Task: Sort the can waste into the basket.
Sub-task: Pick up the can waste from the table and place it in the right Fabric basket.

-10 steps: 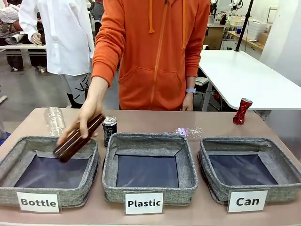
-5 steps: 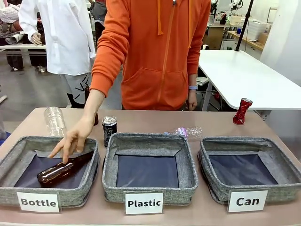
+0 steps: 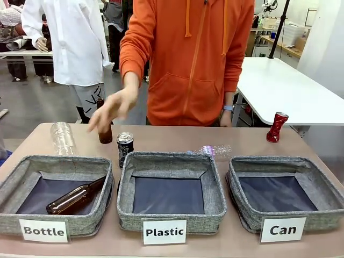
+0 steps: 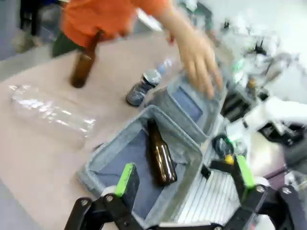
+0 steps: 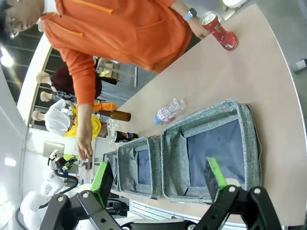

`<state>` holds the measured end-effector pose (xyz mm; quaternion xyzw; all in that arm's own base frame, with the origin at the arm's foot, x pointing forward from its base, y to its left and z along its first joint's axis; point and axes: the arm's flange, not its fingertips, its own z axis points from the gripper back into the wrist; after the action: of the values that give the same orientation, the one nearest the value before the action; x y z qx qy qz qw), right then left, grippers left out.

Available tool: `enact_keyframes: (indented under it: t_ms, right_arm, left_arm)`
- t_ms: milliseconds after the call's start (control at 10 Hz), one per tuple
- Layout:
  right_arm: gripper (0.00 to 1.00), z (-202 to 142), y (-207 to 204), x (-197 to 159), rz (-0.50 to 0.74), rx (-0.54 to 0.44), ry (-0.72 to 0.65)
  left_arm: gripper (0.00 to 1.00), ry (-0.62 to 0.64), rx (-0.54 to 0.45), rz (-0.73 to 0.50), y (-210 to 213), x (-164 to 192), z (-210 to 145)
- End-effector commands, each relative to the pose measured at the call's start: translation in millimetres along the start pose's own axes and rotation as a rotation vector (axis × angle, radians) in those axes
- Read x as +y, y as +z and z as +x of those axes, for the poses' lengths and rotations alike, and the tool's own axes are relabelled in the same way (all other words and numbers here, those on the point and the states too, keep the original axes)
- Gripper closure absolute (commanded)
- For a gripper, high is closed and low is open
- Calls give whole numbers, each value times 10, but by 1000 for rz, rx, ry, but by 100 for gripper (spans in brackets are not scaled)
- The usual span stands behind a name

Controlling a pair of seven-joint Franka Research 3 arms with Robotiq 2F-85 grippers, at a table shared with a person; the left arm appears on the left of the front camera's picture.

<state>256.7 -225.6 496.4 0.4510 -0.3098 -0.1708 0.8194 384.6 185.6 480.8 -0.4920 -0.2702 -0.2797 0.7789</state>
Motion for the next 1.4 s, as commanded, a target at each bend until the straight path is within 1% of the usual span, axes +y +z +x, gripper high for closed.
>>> enact_keyframes:
  t_ms: [0, 100, 200, 300, 400, 500, 600, 700, 800, 900, 1200, 1300]
  right_arm:
    - [0, 21, 1, -6, 23, -15, 25]
    - [0, 21, 1, -6, 23, -15, 25]
    - [0, 21, 1, -6, 23, -15, 25]
    - [0, 21, 1, -6, 23, -15, 25]
    - [0, 21, 1, -6, 23, -15, 25]
    - [0, 21, 1, -6, 23, -15, 25]
    - [0, 21, 1, -6, 23, -15, 25]
    - [0, 21, 1, -6, 23, -15, 25]
    - [0, 21, 1, -6, 23, -15, 25]
    - [0, 21, 1, -6, 23, -15, 25]
    - [0, 21, 1, -6, 23, -15, 25]
    - [0, 21, 1, -6, 23, -15, 25]
  left_arm:
    - [0, -152, 116, 11, -494, 13, 75]
    - [0, -212, 170, -55, -864, 34, 235]
    - [0, -256, 150, -29, -1165, 79, 358]
    - [0, -313, 98, 21, -1421, 107, 441]
    - [0, -387, 28, 141, -1772, 133, 525]
    - [0, -430, 46, 189, -2124, 186, 568]
    - [0, -464, 70, 209, -2417, 238, 561]
    - [0, -518, -41, 339, -2680, 294, 547]
    - [0, -540, -90, 392, -2856, 322, 535]
    - [0, -446, 41, 246, -2446, 212, 629]
    - [0, -446, 41, 246, -2446, 212, 629]
    - [0, -461, 30, 281, -2596, 261, 575]
